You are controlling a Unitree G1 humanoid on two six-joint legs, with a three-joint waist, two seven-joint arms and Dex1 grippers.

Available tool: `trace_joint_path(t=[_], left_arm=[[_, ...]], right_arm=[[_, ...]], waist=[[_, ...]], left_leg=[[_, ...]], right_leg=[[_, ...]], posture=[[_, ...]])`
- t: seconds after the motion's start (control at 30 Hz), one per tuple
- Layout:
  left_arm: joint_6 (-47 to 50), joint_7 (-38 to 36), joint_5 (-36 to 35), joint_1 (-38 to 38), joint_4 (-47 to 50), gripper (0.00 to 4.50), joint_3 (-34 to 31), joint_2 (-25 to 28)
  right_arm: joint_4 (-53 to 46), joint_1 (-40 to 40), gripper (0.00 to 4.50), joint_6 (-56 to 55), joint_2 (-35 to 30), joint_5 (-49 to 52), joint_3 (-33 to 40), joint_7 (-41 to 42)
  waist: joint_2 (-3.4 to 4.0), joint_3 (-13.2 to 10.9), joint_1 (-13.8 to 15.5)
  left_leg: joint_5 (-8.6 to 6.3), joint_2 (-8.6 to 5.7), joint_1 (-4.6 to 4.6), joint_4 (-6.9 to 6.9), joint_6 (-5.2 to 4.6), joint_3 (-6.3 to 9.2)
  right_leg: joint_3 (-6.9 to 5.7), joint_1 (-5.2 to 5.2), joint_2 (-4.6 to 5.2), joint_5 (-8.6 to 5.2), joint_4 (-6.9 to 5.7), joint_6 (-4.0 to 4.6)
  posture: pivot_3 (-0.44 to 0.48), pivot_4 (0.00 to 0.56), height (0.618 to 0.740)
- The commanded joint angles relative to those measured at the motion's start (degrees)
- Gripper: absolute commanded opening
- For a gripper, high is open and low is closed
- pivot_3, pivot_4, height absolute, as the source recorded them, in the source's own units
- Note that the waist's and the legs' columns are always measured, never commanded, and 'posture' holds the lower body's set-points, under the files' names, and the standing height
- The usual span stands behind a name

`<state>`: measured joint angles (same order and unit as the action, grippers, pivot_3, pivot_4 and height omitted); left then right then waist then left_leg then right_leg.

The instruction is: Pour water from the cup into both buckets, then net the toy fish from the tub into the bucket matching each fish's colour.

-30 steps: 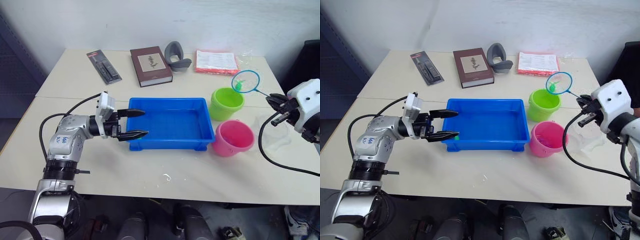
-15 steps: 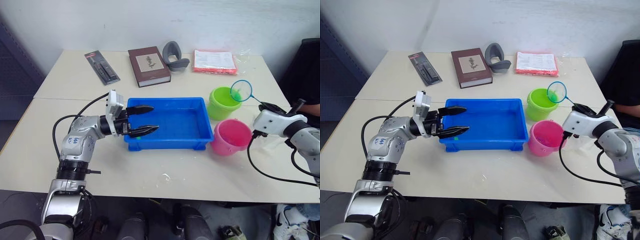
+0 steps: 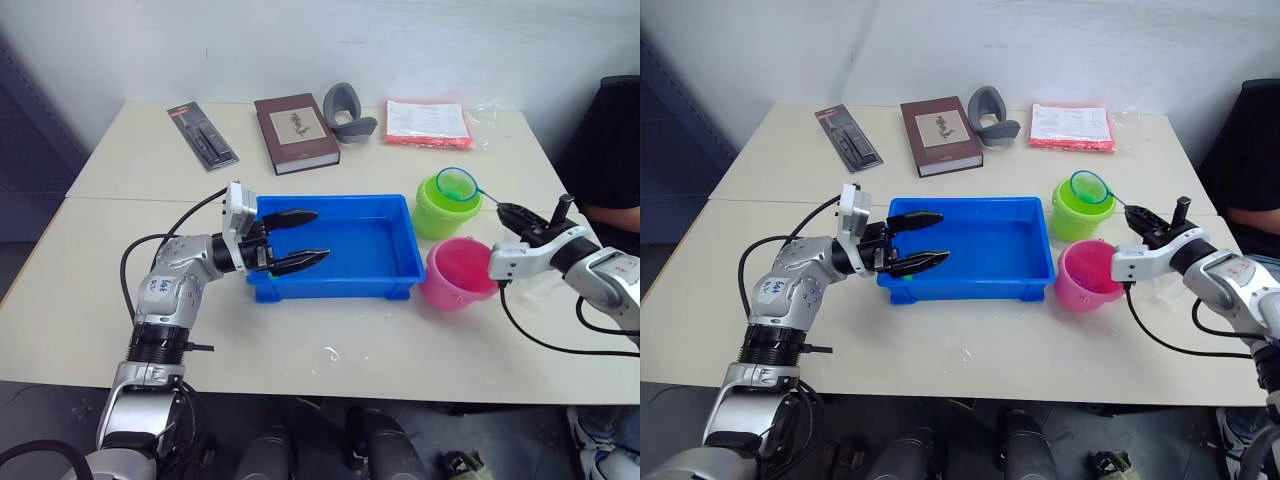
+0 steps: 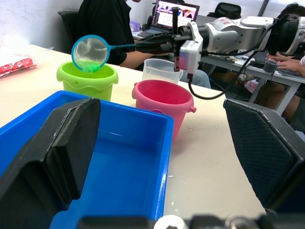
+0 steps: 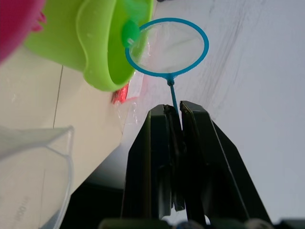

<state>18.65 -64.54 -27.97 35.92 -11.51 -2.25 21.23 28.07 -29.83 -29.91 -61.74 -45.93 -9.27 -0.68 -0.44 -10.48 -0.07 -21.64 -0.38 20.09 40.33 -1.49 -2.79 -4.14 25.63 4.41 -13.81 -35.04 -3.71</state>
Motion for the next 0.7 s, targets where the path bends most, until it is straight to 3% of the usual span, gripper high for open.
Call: trace_joint_path(t=[0.03, 0.23, 0.43, 0.57, 0.7], left_arm=[[-0.48, 0.42, -1.43, 0.51, 3.06, 4.45, -0.6, -0.2], [0.59, 1.56, -1.81, -1.24, 5.53, 4.45, -1.1, 0.39], [-0.1, 0.82, -1.19, -2.22, 3.92, 4.45, -2.66, 3.89], [-1.59, -2.83, -0.45, -2.65, 0.43, 4.45, -4.51, 10.01], [-4.07, -7.99, 1.35, -3.09, -4.78, 4.45, -5.16, 17.62]], right_arm=[[-0.72, -0.12, 0.0, -0.29, -1.27, 0.19, 0.82, -1.14], [-4.28, 2.74, 0.0, 3.36, -0.13, 7.86, 6.39, 1.25], [-16.99, 5.51, 0.0, 14.88, 9.04, 33.29, 13.69, 17.61], [-35.45, 6.07, 0.0, 39.33, 15.32, 53.98, 11.83, 32.65], [-45.92, 4.52, 0.0, 56.36, 17.17, 58.91, 5.26, 38.45]], waist=[[0.0, 0.0, 0.01], [0.02, 0.01, -0.01], [0.02, 0.01, -0.36], [0.07, 0.01, -0.3], [0.08, 0.0, -0.02]], left_leg=[[0.0, 0.0, 0.0, 0.0, 0.0, 0.01], [0.0, 0.01, 0.0, 0.0, 0.0, -0.02], [0.01, 0.1, -0.08, 0.0, 0.03, 0.0], [0.03, 0.15, -0.23, -0.02, 0.09, -0.03], [0.03, 0.17, -0.2, -0.03, 0.08, 0.09]], right_leg=[[-0.01, 0.0, 0.0, 0.0, 0.0, 0.0], [0.02, 0.0, 0.01, 0.0, -0.01, -0.01], [0.01, -0.08, -0.11, 0.02, 0.01, 0.01], [0.07, -0.1, -0.15, 0.04, -0.08, 0.06], [-0.01, -0.1, -0.1, 0.02, -0.08, 0.14]], posture=[[0.0, 0.15, 0.74], [0.0, 0.15, 0.74], [0.0, 0.15, 0.74], [0.0, 0.15, 0.74], [0.0, 0.15, 0.74]])
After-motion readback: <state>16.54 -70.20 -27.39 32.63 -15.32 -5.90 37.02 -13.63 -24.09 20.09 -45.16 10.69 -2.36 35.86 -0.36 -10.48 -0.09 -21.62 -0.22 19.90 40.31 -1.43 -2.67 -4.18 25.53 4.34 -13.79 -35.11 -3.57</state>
